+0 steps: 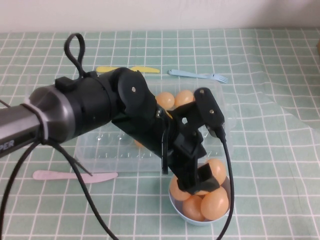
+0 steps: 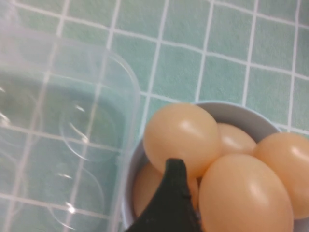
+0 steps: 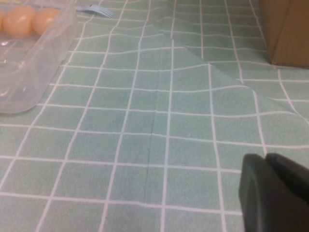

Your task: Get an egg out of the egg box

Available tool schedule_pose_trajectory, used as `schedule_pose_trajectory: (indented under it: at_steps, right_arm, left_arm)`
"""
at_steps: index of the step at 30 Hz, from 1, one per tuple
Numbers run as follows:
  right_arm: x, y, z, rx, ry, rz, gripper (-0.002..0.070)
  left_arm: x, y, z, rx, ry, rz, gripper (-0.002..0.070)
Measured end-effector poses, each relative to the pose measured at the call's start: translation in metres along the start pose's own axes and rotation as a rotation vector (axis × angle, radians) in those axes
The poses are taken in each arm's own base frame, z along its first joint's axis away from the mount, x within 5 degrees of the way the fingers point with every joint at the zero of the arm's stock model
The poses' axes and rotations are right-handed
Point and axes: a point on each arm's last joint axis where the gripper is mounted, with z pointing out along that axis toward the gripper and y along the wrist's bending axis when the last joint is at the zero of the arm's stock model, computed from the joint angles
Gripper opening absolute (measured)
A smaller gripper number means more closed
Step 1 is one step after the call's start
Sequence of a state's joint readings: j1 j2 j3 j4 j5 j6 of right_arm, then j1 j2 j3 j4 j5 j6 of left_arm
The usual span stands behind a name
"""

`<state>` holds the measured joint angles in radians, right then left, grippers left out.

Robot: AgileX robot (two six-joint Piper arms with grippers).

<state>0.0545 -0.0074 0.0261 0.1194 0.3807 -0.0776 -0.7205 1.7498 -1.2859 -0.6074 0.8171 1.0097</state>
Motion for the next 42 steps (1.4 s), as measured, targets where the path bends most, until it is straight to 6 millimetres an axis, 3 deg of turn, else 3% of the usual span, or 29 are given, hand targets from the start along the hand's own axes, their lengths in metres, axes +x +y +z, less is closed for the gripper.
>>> schedule_pose_trajectory:
  at_steps: [5, 10, 13, 16, 20, 28, 35, 42]
  right_arm:
    - [0.000, 0.000, 0.000, 0.000, 0.000, 0.000, -0.0017]
    - [0.000, 0.000, 0.000, 0.000, 0.000, 0.000, -0.0017]
    - [0.000, 0.000, 0.000, 0.000, 0.000, 0.000, -0.0017]
    - [0.000, 0.000, 0.000, 0.000, 0.000, 0.000, -0.0017]
    - [0.000, 0.000, 0.000, 0.000, 0.000, 0.000, -0.0017]
    - [0.000, 0.000, 0.000, 0.000, 0.000, 0.000, -0.0016]
    - [0.000, 0.000, 0.000, 0.000, 0.000, 0.000, -0.0017]
    - [0.000, 0.000, 0.000, 0.000, 0.000, 0.000, -0.0017]
  left_arm:
    - [-0.012, -0.006, -0.030, -0.079, -0.089, 0.034, 0.0523]
    - [-0.024, -0.022, -0.075, -0.155, -0.191, 0.090, 0.0296]
    - [-0.023, -0.031, -0.104, -0.199, -0.254, 0.086, 0.0092]
    - [-0.011, -0.036, -0.125, -0.253, -0.315, 0.038, 0.0027]
    - [0.015, -0.045, -0.140, -0.365, -0.383, -0.010, 0.0004]
    - [0.066, -0.085, -0.167, -0.546, -0.625, -0.141, -0.0001]
    - [0.099, -0.096, -0.154, -0.535, -0.703, -0.333, -0.0001]
    - [0.103, -0.094, -0.151, -0.568, -0.692, -0.324, -0.0001]
